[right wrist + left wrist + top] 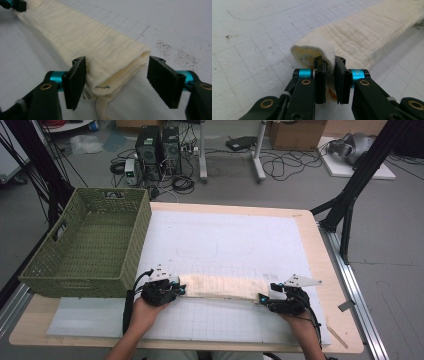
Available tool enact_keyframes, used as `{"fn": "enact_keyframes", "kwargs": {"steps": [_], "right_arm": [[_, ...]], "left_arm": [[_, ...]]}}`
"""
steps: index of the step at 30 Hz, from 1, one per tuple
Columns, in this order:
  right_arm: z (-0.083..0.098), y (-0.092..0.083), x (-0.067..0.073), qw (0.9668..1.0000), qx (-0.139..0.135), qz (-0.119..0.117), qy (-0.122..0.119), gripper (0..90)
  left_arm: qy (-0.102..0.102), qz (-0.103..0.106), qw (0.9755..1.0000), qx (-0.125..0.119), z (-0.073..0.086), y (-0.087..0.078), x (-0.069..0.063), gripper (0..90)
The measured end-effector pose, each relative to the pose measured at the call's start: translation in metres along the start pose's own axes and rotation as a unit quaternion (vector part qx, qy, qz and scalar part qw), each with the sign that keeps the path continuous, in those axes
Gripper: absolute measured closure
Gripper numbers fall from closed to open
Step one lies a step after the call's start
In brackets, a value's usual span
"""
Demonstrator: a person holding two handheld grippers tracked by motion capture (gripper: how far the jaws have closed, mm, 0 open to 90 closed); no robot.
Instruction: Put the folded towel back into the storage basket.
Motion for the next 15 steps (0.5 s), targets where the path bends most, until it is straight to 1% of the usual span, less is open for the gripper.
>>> {"fn": "enact_keyframes", "kwargs": {"steps": [1, 3, 5, 7, 10, 13, 14, 15], "right_arm": [[0.000, 0.001, 0.000, 1.0000, 0.000, 0.000, 0.003, 38.8], [0.002, 0.004, -0.001, 0.9999, 0.007, 0.011, -0.003, 43.5], [0.005, 0.007, -0.001, 0.9996, 0.019, 0.016, -0.010, 47.2], [0.008, 0.009, -0.001, 0.9991, 0.030, 0.027, -0.013, 49.2], [0.009, 0.009, -0.001, 0.9989, 0.031, 0.032, -0.016, 52.7], [0.010, 0.009, 0.000, 0.9989, 0.027, 0.037, -0.010, 55.7], [0.010, 0.009, 0.000, 0.9989, 0.027, 0.038, -0.010, 57.7], [0.011, 0.009, 0.001, 0.9989, 0.029, 0.037, -0.006, 60.6]], "left_arm": [[0.001, 0.000, 1.0000, 0.001, 0.000, 0.000, 0.000, 80.2], [0.000, 0.000, 1.0000, 0.002, 0.001, 0.001, 0.000, 80.1], [0.002, -0.001, 1.0000, 0.003, 0.001, 0.001, 0.000, 80.1], [0.001, -0.001, 1.0000, 0.004, 0.002, 0.001, 0.001, 80.1], [0.003, -0.003, 1.0000, 0.008, 0.003, 0.002, 0.001, 80.1], [0.002, -0.005, 1.0000, 0.007, 0.005, 0.004, 0.001, 80.1], [0.003, -0.005, 0.9999, 0.008, 0.005, 0.003, 0.001, 80.1], [0.002, -0.005, 1.0000, 0.008, 0.005, 0.004, 0.001, 80.1]]}}
Point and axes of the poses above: each handheld gripper's, and its own axes: y roughly forward along the jaws, z roughly out of its underside, x roughly to its left, the point moved 10 cm from there along y, roughly forward along the jaws, and after that the axes turned 15 degrees about y, right-handed, at the moved point
